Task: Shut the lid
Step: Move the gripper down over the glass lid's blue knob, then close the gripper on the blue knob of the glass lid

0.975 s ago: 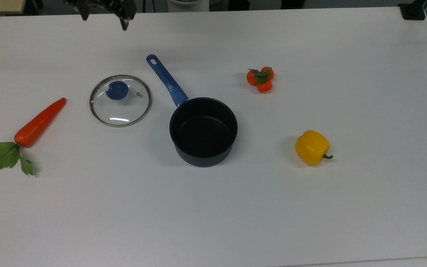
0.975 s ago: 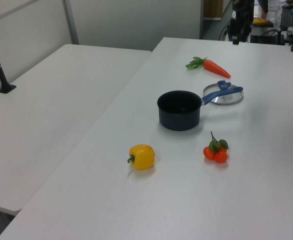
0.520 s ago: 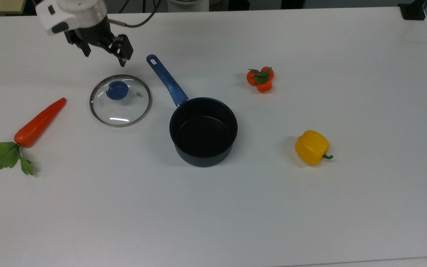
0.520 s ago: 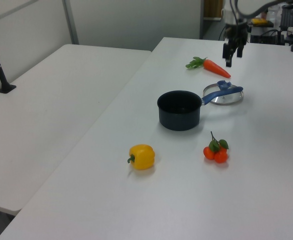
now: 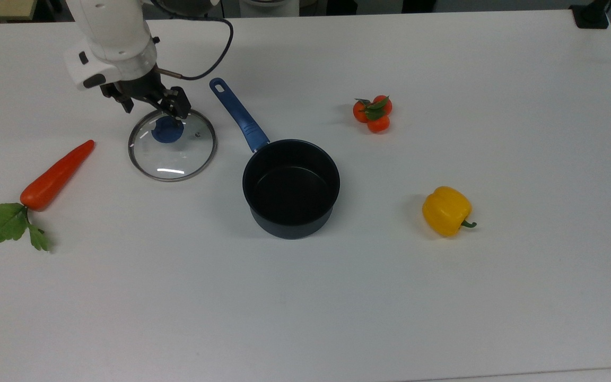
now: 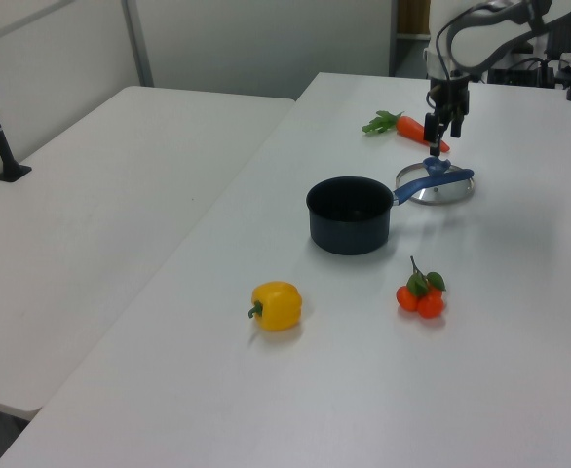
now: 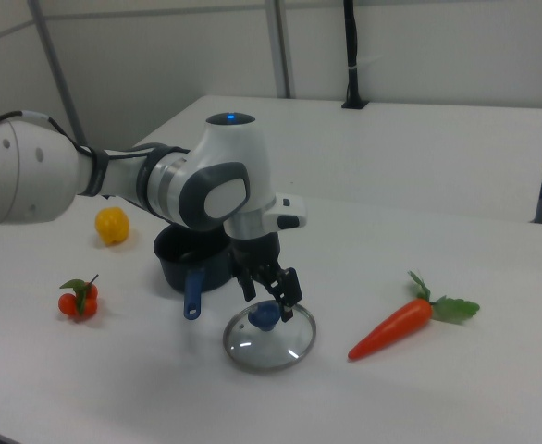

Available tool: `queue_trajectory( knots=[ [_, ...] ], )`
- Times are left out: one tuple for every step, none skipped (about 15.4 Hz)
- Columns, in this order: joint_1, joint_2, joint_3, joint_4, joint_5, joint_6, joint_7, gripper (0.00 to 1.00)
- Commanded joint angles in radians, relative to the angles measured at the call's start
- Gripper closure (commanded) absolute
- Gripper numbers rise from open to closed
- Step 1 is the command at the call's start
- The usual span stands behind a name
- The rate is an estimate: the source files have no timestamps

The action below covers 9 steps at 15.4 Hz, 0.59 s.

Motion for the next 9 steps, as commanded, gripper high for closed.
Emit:
queue_trajectory(
  knots=[
    [-0.002, 0.033, 0.012, -0.019, -0.005, 0.07, 0.014, 0.0],
    [-0.004, 0.038, 0.018, -0.019, -0.005, 0.075, 0.014, 0.0],
    [-0.004, 0.044, 0.021, -0.019, -0.003, 0.075, 0.014, 0.0],
    [-0.004, 0.047, 0.021, -0.019, -0.003, 0.077, 0.014, 0.0],
    [-0.004, 0.048, 0.022, -0.019, -0.003, 0.077, 0.014, 0.02],
    [-0.004, 0.048, 0.025, -0.019, -0.003, 0.075, 0.014, 0.04],
    [-0.004, 0.047, 0.028, -0.019, -0.003, 0.069, 0.014, 0.06],
    [-0.004, 0.047, 0.03, -0.019, -0.002, 0.063, 0.016, 0.08],
    [-0.002, 0.045, 0.03, -0.02, 0.001, 0.063, 0.016, 0.08]
  ],
)
